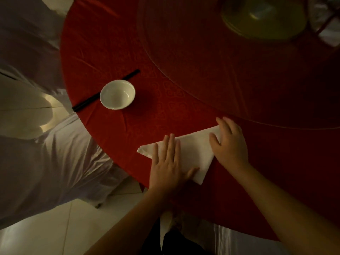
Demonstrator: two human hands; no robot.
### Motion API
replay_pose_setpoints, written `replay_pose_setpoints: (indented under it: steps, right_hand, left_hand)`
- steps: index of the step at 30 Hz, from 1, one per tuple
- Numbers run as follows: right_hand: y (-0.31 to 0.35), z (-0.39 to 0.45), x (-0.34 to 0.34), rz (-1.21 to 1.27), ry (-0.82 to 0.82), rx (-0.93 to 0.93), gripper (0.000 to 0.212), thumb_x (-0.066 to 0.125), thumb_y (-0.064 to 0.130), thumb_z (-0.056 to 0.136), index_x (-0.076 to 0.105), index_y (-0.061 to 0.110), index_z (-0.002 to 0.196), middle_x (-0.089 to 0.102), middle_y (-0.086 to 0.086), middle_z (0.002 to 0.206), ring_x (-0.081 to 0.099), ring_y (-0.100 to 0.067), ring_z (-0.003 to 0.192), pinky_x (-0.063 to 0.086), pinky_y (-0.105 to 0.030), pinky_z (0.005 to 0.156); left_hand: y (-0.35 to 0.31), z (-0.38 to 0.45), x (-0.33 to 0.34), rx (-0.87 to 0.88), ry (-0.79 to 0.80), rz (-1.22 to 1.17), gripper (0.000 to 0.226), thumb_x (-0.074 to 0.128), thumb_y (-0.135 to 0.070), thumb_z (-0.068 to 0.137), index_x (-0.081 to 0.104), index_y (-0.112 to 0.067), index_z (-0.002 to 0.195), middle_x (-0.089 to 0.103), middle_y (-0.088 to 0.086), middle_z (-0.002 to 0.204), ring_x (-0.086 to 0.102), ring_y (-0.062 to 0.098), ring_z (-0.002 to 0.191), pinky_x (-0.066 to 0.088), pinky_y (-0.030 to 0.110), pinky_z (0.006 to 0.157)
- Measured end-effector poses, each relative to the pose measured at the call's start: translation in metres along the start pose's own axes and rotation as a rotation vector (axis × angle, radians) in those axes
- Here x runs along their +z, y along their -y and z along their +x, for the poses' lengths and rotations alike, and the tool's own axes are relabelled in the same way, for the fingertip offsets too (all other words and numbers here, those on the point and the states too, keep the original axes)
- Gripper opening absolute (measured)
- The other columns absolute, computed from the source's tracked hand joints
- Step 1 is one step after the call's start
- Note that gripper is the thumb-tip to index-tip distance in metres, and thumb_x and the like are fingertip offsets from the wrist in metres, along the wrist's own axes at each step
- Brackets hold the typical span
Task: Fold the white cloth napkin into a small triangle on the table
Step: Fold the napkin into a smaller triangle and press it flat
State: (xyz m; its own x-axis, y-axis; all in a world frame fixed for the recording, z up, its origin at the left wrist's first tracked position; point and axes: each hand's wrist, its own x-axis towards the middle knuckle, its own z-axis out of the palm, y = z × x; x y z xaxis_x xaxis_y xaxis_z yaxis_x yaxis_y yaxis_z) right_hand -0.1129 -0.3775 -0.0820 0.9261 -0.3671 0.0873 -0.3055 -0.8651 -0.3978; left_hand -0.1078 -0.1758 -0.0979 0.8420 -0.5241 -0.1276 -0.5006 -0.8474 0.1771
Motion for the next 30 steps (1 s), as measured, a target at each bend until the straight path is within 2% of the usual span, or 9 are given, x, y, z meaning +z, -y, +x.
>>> replay_pose_setpoints:
  steps: [2, 5, 11, 15, 18, 22, 26, 28, 30]
  right_hand:
    - [0.005, -0.026, -0.005, 0.164, -0.031, 0.3, 0.049, 0.057, 0.037, 0.088, 0.046, 0.021, 0.134, 0.052, -0.006, 0.13, 0.051, -0.016, 0.106, 0.044, -0.03, 0.074]
    - [0.014, -0.043, -0.004, 0.384, 0.093, 0.679, 0.052, 0.061, 0.036, 0.085, 0.047, 0.022, 0.134, 0.055, -0.005, 0.125, 0.047, -0.011, 0.092, 0.038, -0.029, 0.067]
    - [0.042, -0.046, -0.001, 0.589, 0.118, 0.803, 0.065, 0.067, 0.024, 0.081, 0.04, 0.015, 0.14, 0.056, -0.011, 0.127, 0.058, -0.023, 0.098, 0.051, -0.04, 0.076]
    - [0.047, -0.042, -0.006, 0.848, 0.122, 0.967, 0.055, 0.069, 0.017, 0.078, 0.051, 0.006, 0.129, 0.063, -0.016, 0.112, 0.062, -0.028, 0.088, 0.05, -0.036, 0.064]
    - [0.05, -0.043, -0.007, 0.841, 0.249, 0.912, 0.032, 0.071, 0.016, 0.077, 0.065, 0.004, 0.106, 0.068, -0.012, 0.093, 0.064, -0.025, 0.076, 0.044, -0.028, 0.054]
    - [0.058, -0.052, -0.001, 0.637, 0.305, 0.743, 0.041, 0.066, 0.016, 0.083, 0.054, 0.013, 0.121, 0.063, -0.008, 0.111, 0.062, -0.027, 0.096, 0.054, -0.038, 0.071]
    - [0.058, -0.072, 0.004, 0.535, 0.217, 0.432, 0.03, 0.066, 0.013, 0.081, 0.054, 0.015, 0.109, 0.061, -0.005, 0.105, 0.061, -0.026, 0.097, 0.052, -0.043, 0.076]
    - [0.056, -0.081, 0.009, 0.49, 0.174, 0.301, 0.033, 0.063, 0.008, 0.082, 0.055, 0.014, 0.113, 0.06, -0.005, 0.108, 0.059, -0.024, 0.101, 0.051, -0.039, 0.076]
    - [0.057, -0.089, 0.013, 0.427, 0.148, 0.221, 0.039, 0.06, 0.003, 0.083, 0.055, 0.014, 0.12, 0.059, -0.005, 0.118, 0.056, -0.021, 0.107, 0.048, -0.033, 0.081]
  left_hand:
    - [-0.016, -0.011, 0.005, 0.11, 0.009, -0.021, 0.085, 0.012, -0.071, 0.09, 0.008, -0.009, 0.148, 0.006, 0.014, 0.157, -0.007, 0.029, 0.144, -0.006, 0.054, 0.113]
    - [-0.031, -0.021, 0.014, 0.14, 0.1, -0.043, 0.077, 0.006, -0.067, 0.092, -0.005, -0.017, 0.149, -0.007, 0.008, 0.159, -0.024, 0.023, 0.141, -0.018, 0.051, 0.11]
    - [-0.034, -0.023, 0.021, 0.12, 0.155, 0.003, 0.086, -0.005, -0.074, 0.086, -0.016, -0.016, 0.148, -0.023, 0.007, 0.155, -0.031, 0.022, 0.14, -0.019, 0.05, 0.112]
    - [-0.026, -0.021, 0.016, 0.171, 0.17, -0.033, 0.093, 0.014, -0.078, 0.083, -0.016, -0.018, 0.147, -0.023, 0.006, 0.155, -0.031, 0.021, 0.139, -0.021, 0.05, 0.111]
    - [-0.022, -0.021, 0.008, 0.188, 0.161, -0.192, 0.09, 0.037, -0.062, 0.084, -0.008, -0.021, 0.15, -0.017, 0.006, 0.158, -0.028, 0.018, 0.141, -0.022, 0.047, 0.111]
    - [-0.013, -0.013, -0.016, 0.112, 0.208, -0.522, 0.082, 0.052, -0.047, 0.086, 0.009, -0.023, 0.152, 0.002, 0.003, 0.161, -0.008, 0.012, 0.144, -0.008, 0.047, 0.116]
    - [-0.008, -0.002, -0.047, -0.179, 0.35, -1.002, 0.067, 0.05, -0.046, 0.087, 0.029, -0.025, 0.147, 0.03, 0.001, 0.153, 0.024, 0.02, 0.139, 0.024, 0.039, 0.108]
    - [-0.002, 0.011, -0.064, -0.328, 0.374, -1.203, 0.06, 0.042, -0.057, 0.092, 0.04, -0.024, 0.141, 0.042, 0.002, 0.146, 0.04, 0.02, 0.131, 0.03, 0.035, 0.101]
    - [0.008, 0.028, -0.081, -0.445, 0.39, -1.351, 0.085, 0.034, -0.079, 0.078, 0.039, -0.023, 0.141, 0.049, 0.003, 0.139, 0.05, 0.022, 0.122, 0.035, 0.044, 0.104]
